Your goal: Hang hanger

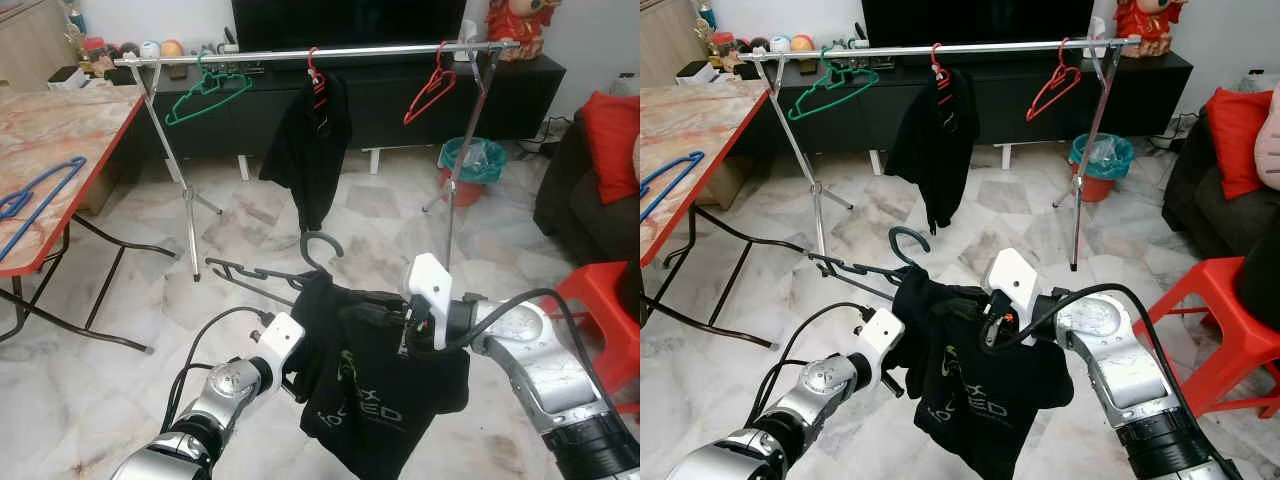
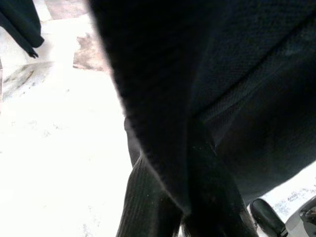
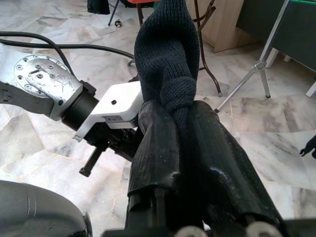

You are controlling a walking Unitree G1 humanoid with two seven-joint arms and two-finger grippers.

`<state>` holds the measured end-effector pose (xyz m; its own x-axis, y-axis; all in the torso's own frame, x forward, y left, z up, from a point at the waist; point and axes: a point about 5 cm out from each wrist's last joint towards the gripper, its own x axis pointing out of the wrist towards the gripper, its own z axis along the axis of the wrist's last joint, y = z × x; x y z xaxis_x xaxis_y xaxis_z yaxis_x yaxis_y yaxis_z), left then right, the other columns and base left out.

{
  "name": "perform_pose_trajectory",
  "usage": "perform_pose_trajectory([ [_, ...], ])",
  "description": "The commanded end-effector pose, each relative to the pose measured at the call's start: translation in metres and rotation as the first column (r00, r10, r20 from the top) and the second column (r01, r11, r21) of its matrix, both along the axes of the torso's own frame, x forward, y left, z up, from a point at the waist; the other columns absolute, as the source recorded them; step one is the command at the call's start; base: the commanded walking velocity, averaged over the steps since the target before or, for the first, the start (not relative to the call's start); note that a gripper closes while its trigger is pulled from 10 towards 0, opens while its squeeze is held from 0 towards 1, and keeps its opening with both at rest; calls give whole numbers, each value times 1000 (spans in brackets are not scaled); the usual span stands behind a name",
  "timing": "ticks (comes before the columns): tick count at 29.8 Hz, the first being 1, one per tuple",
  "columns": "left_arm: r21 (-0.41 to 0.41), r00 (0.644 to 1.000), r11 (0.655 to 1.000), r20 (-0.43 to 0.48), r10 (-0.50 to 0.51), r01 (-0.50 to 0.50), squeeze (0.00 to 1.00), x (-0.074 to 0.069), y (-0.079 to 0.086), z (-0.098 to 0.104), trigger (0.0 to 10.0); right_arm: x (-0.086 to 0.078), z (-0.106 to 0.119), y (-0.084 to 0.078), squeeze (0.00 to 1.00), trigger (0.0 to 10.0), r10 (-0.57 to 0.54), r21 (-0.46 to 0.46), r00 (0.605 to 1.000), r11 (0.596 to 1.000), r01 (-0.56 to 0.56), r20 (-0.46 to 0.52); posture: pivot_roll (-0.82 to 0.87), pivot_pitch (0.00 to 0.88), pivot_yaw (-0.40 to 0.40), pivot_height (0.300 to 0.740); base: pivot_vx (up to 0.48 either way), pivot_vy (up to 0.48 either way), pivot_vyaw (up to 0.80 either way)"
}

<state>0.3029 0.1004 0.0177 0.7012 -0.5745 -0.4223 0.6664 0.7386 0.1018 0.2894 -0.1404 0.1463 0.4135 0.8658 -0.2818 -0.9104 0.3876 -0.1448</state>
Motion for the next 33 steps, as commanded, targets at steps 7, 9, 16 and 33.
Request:
perform_pose_trajectory([
  [7,21,1000,999,-13,-27,27,0,-3,6,-3,0,7,13,-6,0,10000,-44,6,996,999,43,73,-47,3,49,740,0,0,0],
  [9,23,1000,999,-11,-27,28,0,-3,6,-3,0,8,13,-8,0,10000,-57,1,995,998,57,79,-47,3,49,740,0,0,0],
  [16,59,1000,998,-7,-30,30,0,-4,13,-5,0,26,12,-29,0,10000,-229,-70,964,968,239,132,-51,0,51,740,0,0,0],
  [33,171,991,978,41,-129,121,0,-6,16,-4,10000,18,-21,-52,0,10000,-192,-298,981,935,194,33,-48,0,46,740,0,0,0],
])
